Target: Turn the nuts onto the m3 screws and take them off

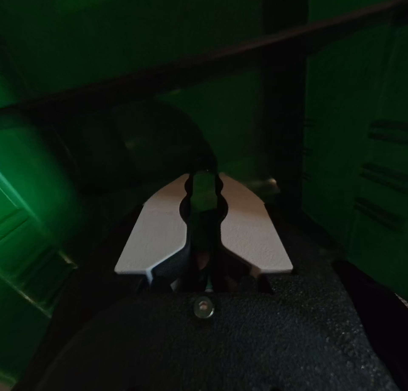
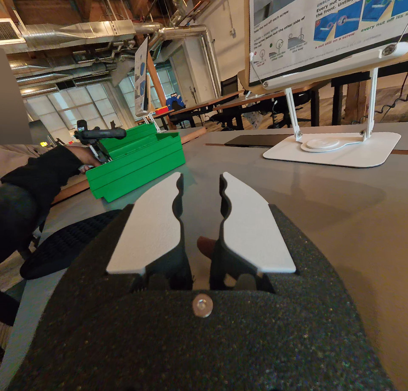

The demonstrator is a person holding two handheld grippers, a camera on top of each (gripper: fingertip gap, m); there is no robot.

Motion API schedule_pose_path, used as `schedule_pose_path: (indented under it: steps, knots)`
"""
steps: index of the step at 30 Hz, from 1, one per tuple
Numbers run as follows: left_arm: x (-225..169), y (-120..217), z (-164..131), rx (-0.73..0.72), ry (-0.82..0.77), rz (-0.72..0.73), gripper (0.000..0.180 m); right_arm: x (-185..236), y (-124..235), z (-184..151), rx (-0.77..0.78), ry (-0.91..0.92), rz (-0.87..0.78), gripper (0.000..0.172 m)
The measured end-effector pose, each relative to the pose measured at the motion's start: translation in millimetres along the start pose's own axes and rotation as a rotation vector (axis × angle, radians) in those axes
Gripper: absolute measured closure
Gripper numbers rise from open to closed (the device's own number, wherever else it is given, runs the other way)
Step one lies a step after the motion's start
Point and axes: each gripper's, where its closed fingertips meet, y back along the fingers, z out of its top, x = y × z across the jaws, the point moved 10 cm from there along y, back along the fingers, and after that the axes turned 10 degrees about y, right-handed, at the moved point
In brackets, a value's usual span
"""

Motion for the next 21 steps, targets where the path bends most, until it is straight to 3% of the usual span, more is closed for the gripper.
schedule_pose_path:
  steps: [16, 21]
  knots:
    - [-2.7, -3.8, 8.8, 0.02, 0.041, 0.034, 0.171, 0.8, 0.5, 0.7, -0.004, 0.019, -0.005, 0.142]
    - [-6.3, -4.1, 8.9, 0.026, 0.037, 0.034, 0.166, 0.8, -0.2, 0.3, 0.002, 0.022, -0.004, 0.141]
